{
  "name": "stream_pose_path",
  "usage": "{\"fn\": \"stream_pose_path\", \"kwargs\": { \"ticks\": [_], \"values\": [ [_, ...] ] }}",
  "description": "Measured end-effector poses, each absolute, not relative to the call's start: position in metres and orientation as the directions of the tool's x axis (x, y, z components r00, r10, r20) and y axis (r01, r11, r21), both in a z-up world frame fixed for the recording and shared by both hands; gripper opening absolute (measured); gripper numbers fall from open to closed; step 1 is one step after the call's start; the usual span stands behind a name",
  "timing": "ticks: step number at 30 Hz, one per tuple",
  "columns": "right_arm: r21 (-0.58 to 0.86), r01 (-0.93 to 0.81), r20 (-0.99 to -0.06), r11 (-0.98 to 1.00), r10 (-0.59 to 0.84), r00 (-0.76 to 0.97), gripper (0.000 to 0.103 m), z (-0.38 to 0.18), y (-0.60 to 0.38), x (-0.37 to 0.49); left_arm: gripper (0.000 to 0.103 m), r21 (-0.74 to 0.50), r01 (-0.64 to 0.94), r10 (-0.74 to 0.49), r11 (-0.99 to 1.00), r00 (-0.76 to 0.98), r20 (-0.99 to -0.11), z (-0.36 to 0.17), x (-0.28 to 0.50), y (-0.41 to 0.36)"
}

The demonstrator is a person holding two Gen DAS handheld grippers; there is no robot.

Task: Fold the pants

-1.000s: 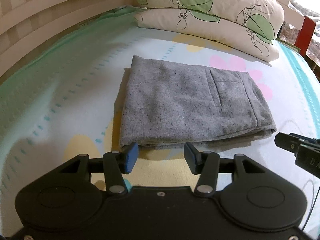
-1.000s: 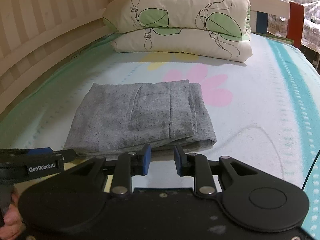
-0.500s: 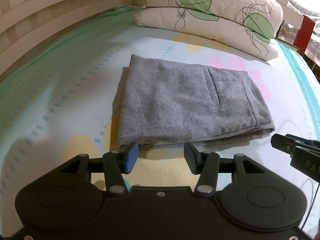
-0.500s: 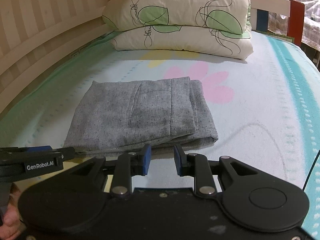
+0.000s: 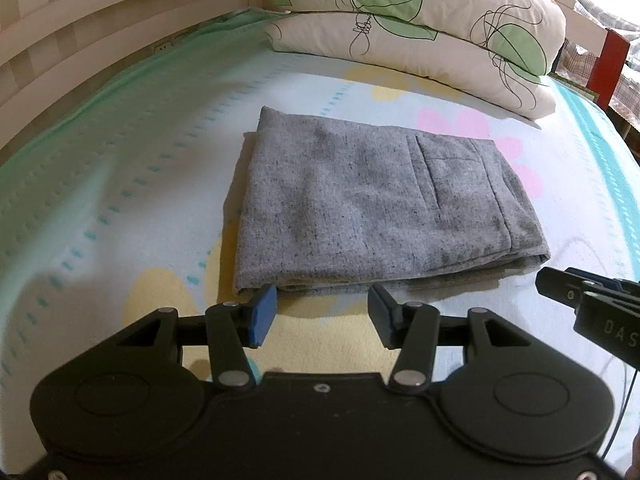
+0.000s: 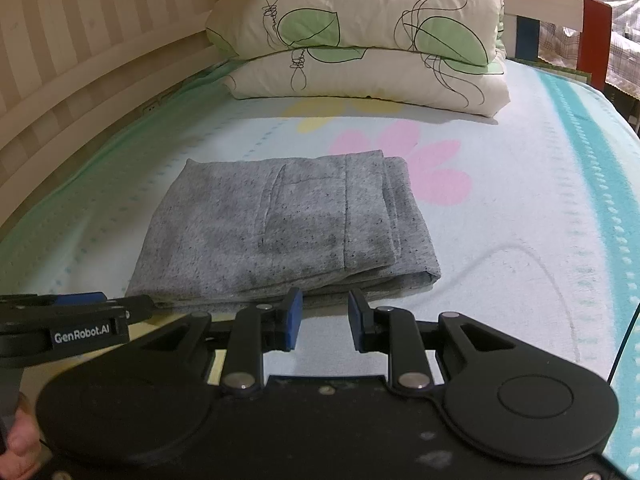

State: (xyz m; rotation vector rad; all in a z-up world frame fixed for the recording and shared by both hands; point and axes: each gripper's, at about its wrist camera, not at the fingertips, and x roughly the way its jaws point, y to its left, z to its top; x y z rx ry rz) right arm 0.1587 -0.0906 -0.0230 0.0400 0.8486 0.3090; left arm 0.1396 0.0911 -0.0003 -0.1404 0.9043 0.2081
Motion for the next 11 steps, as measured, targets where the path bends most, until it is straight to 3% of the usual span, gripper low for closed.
{"fn": "stream_pose_path", "kwargs": {
  "ticks": [11],
  "values": [
    [0.157, -0.252, -0.732, 0.955, 0.283, 0.62, 0.025, -0.0238, -0.09, 0.1589, 0.058, -0.045, -0.243, 0.117, 0.969, 0.61, -0.784, 0.0003, 0.1388, 0.0897]
  ]
}}
